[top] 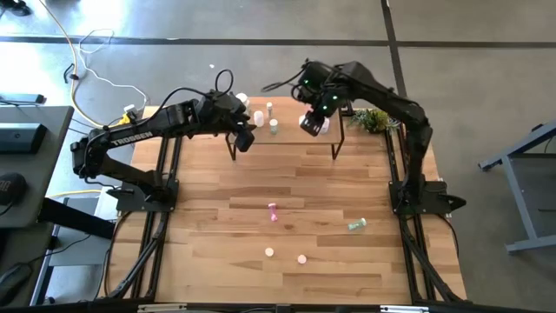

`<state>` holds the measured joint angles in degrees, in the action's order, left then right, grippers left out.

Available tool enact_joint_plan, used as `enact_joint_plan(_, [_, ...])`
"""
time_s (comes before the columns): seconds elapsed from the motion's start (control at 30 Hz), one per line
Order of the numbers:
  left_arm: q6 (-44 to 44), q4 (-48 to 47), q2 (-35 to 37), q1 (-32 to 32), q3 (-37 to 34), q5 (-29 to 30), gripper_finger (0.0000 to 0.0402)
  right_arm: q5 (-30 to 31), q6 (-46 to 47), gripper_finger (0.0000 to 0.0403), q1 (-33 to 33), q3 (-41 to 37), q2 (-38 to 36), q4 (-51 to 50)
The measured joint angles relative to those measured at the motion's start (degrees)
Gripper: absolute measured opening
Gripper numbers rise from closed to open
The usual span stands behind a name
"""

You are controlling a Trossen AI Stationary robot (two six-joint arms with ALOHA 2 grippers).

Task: Pick and place medicine bottles onto shelf by color
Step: Put the transparent medicine bottle on the shelf

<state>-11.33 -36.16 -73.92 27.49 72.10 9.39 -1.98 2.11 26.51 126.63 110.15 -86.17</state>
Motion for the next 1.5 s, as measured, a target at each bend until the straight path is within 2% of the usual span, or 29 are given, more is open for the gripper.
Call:
enact_joint_plan(0.53, [0.0, -0.5, 0.0, 0.0, 0.0, -0.1, 0.0168, 0.3, -6.5, 0.0114, -1.6, 0.0, 5.7, -2.6])
enact_joint_plan(1.5, [0.0, -0.5, 0.0, 0.0, 0.0, -0.1, 0.0168, 0.0, -7.1, 0.0115, -1.4, 0.0, 7.2, -3.8])
